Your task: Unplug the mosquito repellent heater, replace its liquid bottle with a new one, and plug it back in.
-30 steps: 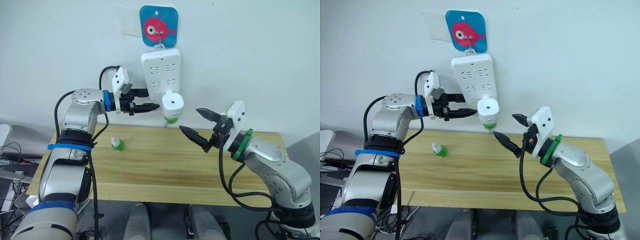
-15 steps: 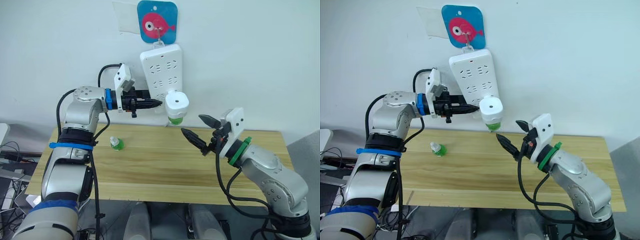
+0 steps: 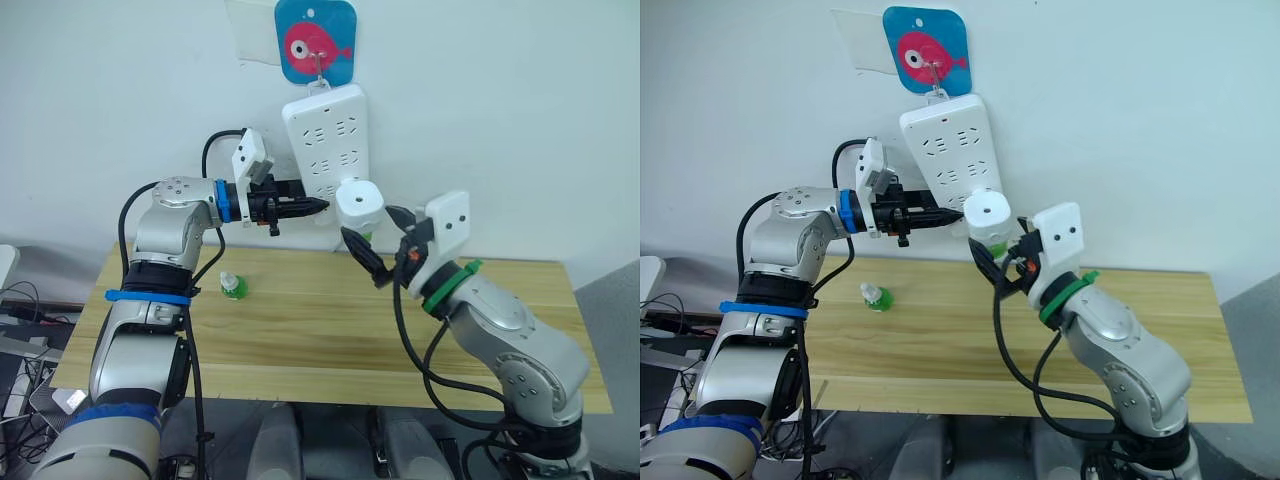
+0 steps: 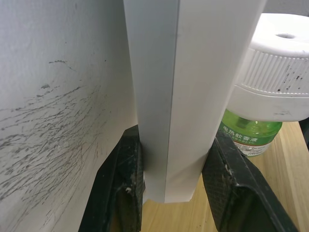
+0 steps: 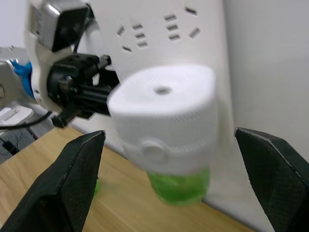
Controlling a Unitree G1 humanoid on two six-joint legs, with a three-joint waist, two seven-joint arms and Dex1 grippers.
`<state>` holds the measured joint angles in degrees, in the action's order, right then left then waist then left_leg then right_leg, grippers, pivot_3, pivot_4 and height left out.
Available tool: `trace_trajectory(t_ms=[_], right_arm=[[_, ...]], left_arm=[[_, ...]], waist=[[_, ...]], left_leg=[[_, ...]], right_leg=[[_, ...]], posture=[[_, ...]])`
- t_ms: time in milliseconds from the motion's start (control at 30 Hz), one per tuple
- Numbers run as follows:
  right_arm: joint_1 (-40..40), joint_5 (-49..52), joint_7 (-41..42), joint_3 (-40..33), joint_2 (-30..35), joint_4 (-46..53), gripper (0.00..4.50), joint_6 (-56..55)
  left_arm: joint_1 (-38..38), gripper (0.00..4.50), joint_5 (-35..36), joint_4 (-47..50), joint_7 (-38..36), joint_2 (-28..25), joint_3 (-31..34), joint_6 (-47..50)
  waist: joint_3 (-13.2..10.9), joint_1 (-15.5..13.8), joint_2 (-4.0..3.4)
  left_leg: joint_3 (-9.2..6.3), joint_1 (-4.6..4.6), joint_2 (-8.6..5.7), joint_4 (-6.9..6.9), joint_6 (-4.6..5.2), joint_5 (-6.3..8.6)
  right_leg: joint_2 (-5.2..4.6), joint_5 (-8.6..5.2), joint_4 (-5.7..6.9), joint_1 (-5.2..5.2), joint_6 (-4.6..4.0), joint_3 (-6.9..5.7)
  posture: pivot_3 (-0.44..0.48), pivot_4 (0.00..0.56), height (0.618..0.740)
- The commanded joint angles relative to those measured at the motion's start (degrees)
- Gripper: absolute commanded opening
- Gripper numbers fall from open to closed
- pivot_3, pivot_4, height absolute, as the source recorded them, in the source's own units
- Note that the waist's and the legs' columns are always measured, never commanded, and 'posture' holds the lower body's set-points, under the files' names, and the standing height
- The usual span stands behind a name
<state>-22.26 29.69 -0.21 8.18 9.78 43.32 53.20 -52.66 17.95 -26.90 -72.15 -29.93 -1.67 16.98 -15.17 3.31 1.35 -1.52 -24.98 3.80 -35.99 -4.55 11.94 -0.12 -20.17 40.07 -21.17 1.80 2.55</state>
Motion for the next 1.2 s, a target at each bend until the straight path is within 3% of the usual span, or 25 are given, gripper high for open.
trace_trajectory(t_ms=[33, 400, 500, 600, 867, 1200], right_arm=[[-1.5, -2.3, -0.6, 1.8, -1.1, 0.2, 4.5, -1.1], [-4.1, -9.5, -1.2, 3.5, -3.8, -4.6, 4.5, -4.1], [-3.8, -10.4, -0.9, 3.8, -4.4, -4.9, 3.96, -4.8], [-3.6, -10.9, -0.3, 4.0, -4.8, -4.9, 3.05, -5.2], [-0.4, -9.9, 1.3, 1.8, -2.6, 0.7, 3.02, -2.9], [1.8, -8.8, 2.2, -2.1, -0.6, 5.1, 3.02, 0.2]], left_arm=[[0.5, 1.29, 1.1, 2.5, 0.6, 0.3, 1.0, -0.1], [1.2, 1.29, 1.0, 2.9, 2.0, 0.5, 1.5, -0.6], [1.5, 1.29, 1.0, 3.4, 2.5, 0.4, 1.6, -0.4], [1.5, 1.29, 0.7, 3.4, 3.0, 0.6, 1.8, -0.6], [-0.5, 1.29, -0.6, -1.0, 8.3, 0.6, 3.3, 0.7], [-0.4, 1.29, -1.2, -1.5, 9.8, 0.3, 3.4, 0.1]], waist=[[0.0, 0.0, 0.0], [0.0, 0.1, 0.0], [0.0, 0.2, -0.01], [0.0, 0.3, -0.01], [0.0, 0.0, -0.01], [0.0, 0.6, 0.0]], left_leg=[[0.01, 0.0, 0.0, 0.0, 0.0, 0.0], [0.01, -0.01, 0.0, -0.01, 0.01, 0.0], [0.02, -0.01, 0.0, -0.01, 0.01, 0.0], [0.02, -0.01, 0.0, -0.01, 0.01, 0.0], [0.01, 0.0, 0.0, -0.09, 0.07, 0.02], [-0.06, 0.15, -0.04, -0.14, 0.09, -0.32]], right_leg=[[0.0, 0.0, 0.0, 0.0, 0.0, 0.0], [-0.02, 0.0, 0.03, -0.04, 0.0, 0.0], [-0.01, 0.0, 0.04, -0.05, 0.0, 0.01], [-0.01, 0.0, 0.06, -0.06, 0.0, 0.01], [-0.01, 0.0, 0.22, -0.06, 0.0, 0.01], [-0.01, 0.02, 0.92, -0.17, -0.03, 0.01]], posture=[[-0.152, 0.275, 0.74], [-0.148, 0.277, 0.74], [-0.146, 0.277, 0.74], [-0.144, 0.279, 0.74], [-0.148, 0.28, 0.74], [-0.159, 0.278, 0.74]])
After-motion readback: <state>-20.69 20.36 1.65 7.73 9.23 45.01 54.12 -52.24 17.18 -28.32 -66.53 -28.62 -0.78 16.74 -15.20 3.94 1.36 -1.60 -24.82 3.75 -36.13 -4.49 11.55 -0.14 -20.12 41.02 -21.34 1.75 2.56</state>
